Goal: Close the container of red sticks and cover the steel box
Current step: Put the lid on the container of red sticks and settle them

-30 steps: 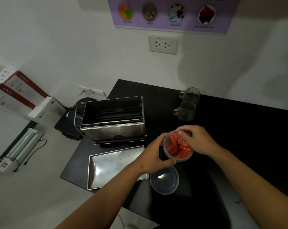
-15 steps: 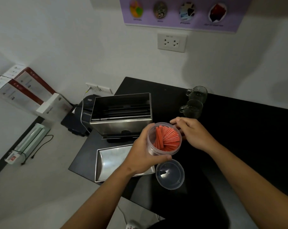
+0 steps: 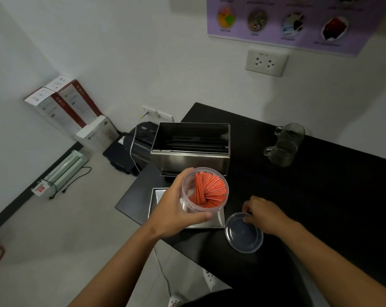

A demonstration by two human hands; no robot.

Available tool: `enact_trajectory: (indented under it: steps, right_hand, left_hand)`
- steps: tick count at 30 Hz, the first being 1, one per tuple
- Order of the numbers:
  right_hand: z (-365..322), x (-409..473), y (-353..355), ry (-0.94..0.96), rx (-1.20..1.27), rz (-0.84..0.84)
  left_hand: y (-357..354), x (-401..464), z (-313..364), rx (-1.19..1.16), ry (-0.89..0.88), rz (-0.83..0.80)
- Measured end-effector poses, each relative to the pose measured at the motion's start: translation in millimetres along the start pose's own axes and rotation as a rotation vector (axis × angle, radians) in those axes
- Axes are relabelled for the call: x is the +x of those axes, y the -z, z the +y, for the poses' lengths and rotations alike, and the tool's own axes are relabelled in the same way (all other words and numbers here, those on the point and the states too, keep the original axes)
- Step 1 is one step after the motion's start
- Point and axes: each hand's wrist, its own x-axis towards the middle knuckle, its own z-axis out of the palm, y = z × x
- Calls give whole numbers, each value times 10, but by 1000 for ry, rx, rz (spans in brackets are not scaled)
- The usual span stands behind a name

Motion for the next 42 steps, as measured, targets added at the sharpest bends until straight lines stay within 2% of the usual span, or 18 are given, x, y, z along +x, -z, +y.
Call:
enact_trajectory:
  steps: [4, 10, 13, 15, 17, 20, 25, 27, 32, 42]
  right_hand:
    - [-5, -63, 56, -22, 3, 61]
    - [-121, -239, 357, -9, 129, 44]
    - [-296, -398, 589, 10, 263, -71]
    - [-443, -526, 791, -8, 219, -169]
    - [-591, -662, 993, -9, 101, -182]
    - [-824, -850, 1208, 94, 17, -72]
    - [-1273, -1013, 1243, 322, 226, 260]
    - [-1444, -1032, 1201, 401, 291, 331]
    - [-1759, -1027, 1030, 553, 385, 408]
    - [-2143, -963, 518, 651, 567, 427]
  left_hand:
    - [130, -221, 15, 4, 21, 29]
    - [324, -520, 28, 28, 4, 88]
    - [401, -667, 25, 25, 22, 113]
    - [458, -741, 26, 34, 34, 123]
    - [507, -800, 16, 38, 47, 125]
    - [573, -877, 33, 44, 41, 138]
    - [676, -966, 107, 19, 19, 169]
    - [721, -997, 143, 12, 11, 176]
    - [800, -1068, 168, -20, 12, 201]
    - [905, -1202, 126, -122, 25, 288]
